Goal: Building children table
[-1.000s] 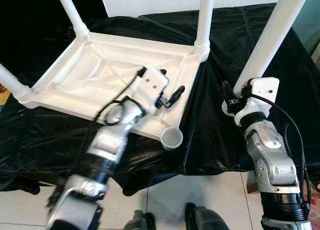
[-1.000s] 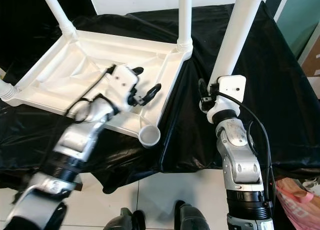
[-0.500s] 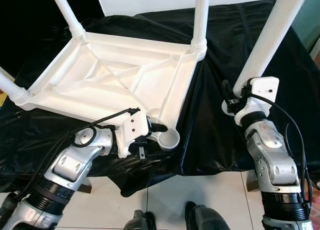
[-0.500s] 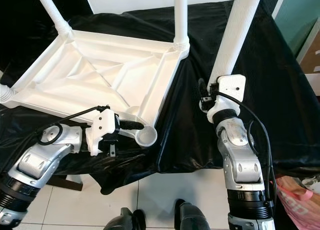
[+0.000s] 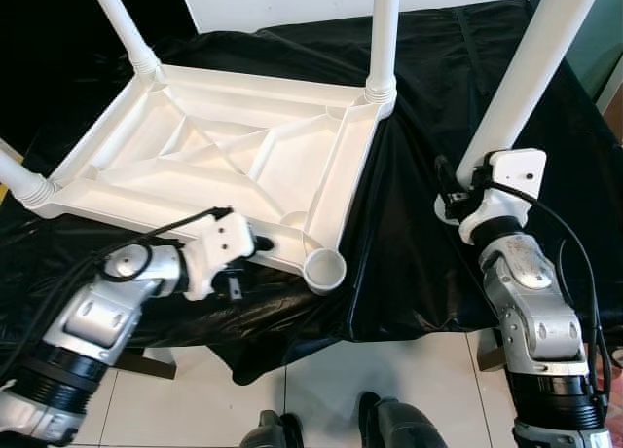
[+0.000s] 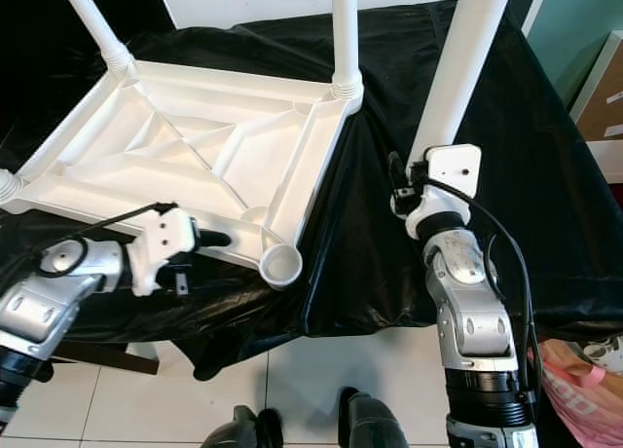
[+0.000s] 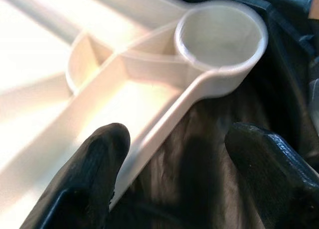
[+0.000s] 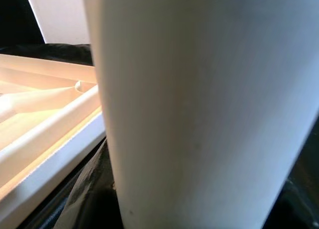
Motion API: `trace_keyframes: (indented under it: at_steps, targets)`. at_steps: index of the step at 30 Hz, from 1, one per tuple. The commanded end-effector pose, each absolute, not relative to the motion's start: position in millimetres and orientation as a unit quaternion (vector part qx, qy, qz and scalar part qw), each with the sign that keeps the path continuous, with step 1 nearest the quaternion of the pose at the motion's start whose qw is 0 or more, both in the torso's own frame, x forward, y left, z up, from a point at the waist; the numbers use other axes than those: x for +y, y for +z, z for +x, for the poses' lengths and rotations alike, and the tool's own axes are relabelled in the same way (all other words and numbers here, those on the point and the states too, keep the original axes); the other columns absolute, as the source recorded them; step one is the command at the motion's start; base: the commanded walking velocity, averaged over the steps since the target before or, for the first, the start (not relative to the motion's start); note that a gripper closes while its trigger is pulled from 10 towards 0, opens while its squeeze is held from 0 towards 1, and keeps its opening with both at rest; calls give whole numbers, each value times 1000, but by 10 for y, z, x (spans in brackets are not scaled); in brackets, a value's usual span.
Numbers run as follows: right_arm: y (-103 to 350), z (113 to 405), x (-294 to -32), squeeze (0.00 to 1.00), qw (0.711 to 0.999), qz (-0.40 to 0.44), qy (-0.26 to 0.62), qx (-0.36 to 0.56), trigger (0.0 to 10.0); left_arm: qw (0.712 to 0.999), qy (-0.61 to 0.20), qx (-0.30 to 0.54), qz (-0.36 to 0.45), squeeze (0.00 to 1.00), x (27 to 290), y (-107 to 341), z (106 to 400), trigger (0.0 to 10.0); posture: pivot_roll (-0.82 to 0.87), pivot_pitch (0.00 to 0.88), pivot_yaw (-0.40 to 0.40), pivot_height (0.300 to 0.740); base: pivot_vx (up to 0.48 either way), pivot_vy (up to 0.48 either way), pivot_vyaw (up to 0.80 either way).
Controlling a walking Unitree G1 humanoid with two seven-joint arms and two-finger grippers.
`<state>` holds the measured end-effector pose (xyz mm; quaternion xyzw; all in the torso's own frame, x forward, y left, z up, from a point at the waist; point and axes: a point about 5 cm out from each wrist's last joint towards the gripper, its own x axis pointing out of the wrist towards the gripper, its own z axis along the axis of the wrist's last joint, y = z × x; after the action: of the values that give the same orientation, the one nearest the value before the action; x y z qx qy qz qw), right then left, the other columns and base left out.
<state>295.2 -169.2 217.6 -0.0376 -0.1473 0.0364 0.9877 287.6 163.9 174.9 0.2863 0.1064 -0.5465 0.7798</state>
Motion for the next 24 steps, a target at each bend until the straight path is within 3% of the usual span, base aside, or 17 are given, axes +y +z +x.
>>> trace_keyframes:
  at_steps: [1, 5, 19, 20, 21, 22, 23, 24]
  targets:
    - [2189, 2949, -1661, 0, 987, -35, 48, -152, 10000, 791, -521, 137, 290, 0, 1690, 1636, 2920, 10000, -133, 204, 55, 740, 0, 0, 0]
    - [2197, 2957, -1650, 0, 986, -35, 50, -154, 10000, 808, -500, 142, 278, 0, 1650, 1580, 3006, 10000, -137, 200, 56, 740, 0, 0, 0]
    - [2193, 2934, -1638, 0, 986, -36, 48, -155, 10000, 806, -498, 165, 274, 0, 1502, 1462, 3111, 10000, -154, 196, 74, 740, 0, 0, 0]
    - [2192, 2931, -1642, 0, 986, -36, 46, -155, 10000, 811, -489, 163, 277, 0, 1480, 1465, 3166, 4039, -154, 198, 77, 740, 0, 0, 0]
    - [2192, 2931, -1642, 0, 986, -36, 46, -155, 10000, 811, -489, 163, 277, 0, 1480, 1465, 3166, 4039, -154, 198, 77, 740, 0, 0, 0]
    - [2192, 2931, -1642, 0, 986, -36, 46, -155, 10000, 813, -487, 160, 275, 0, 1464, 1475, 3187, 980, -154, 200, 79, 740, 0, 0, 0]
    - [2192, 2931, -1643, 0, 986, -36, 46, -155, 10000, 815, -487, 156, 273, 0, 1449, 1489, 3198, 0, -154, 200, 79, 740, 0, 0, 0]
    - [2192, 2929, -1648, 0, 986, -36, 44, -155, 10000, 818, -485, 147, 271, 0, 1415, 1518, 3222, 0, -155, 202, 82, 740, 0, 0, 0]
